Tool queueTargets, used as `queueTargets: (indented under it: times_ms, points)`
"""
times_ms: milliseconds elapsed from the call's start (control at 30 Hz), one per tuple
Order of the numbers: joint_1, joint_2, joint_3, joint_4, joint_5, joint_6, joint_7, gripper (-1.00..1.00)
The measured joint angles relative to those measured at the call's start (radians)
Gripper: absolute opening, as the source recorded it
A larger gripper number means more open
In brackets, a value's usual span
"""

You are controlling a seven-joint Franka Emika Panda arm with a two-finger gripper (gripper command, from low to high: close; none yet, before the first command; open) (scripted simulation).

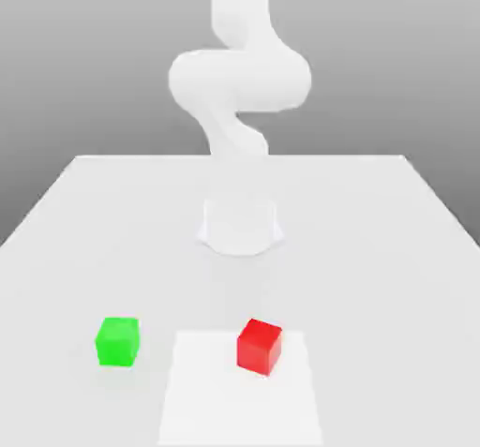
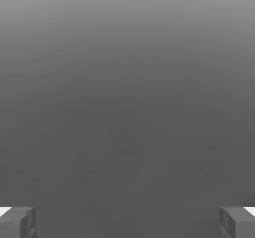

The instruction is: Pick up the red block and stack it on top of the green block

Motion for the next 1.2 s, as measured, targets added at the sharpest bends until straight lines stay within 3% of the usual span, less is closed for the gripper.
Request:
queueTargets:
  times_ms: [433, 633, 800, 1067, 1100, 1200]
  points:
    - [0.25, 0.466, -0.197, -0.32, 0.057, 0.297, -0.67, 0.0]
    - [0.28, 0.654, -0.208, -0.465, -0.018, 0.431, -0.898, 0.0]
    - [0.288, 0.755, -0.203, -0.471, 0.011, 0.514, -0.969, 0.0]
    - [0.214, 0.922, -0.09, -0.449, 0.175, 0.651, -1.089, 0.0]
    - [0.196, 0.944, -0.067, -0.447, 0.191, 0.669, -1.1, -1.0]
    - [0.196, 0.944, -0.067, -0.447, 0.191, 0.668, -1.099, -1.0]
